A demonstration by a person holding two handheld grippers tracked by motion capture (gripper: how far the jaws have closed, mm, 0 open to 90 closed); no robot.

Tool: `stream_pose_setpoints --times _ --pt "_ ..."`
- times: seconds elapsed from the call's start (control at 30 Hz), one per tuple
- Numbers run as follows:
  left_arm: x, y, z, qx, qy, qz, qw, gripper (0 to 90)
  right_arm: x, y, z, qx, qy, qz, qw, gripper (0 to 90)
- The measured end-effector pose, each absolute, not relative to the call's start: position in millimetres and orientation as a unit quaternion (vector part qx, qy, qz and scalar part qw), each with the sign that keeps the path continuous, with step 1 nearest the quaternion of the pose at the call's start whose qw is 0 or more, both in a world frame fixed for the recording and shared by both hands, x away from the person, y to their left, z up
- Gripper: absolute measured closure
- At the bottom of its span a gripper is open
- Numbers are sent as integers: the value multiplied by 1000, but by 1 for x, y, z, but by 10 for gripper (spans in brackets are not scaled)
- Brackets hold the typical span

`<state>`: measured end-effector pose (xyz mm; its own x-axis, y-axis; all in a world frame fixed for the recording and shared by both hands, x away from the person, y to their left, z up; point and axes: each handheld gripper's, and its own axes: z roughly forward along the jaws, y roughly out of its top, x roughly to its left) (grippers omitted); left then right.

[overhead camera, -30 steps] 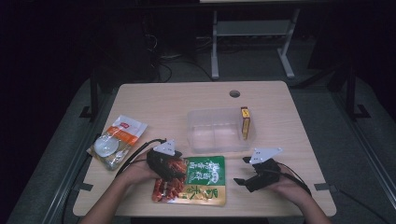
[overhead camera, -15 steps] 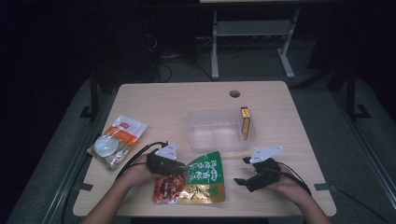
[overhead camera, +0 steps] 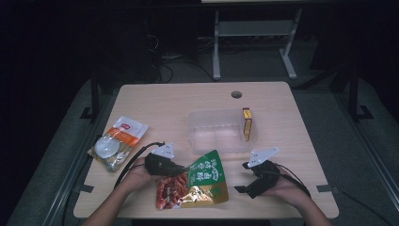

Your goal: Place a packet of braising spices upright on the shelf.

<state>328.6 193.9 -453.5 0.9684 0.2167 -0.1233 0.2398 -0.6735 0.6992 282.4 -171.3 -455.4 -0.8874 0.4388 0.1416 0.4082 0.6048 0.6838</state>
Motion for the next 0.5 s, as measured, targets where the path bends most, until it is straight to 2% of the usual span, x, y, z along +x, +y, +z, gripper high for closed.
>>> stream_pose_setpoints --times 0.5 --pt "313 207 -410 861 175 8 477 893 283 -174 -453 238 889 390 -13 85"
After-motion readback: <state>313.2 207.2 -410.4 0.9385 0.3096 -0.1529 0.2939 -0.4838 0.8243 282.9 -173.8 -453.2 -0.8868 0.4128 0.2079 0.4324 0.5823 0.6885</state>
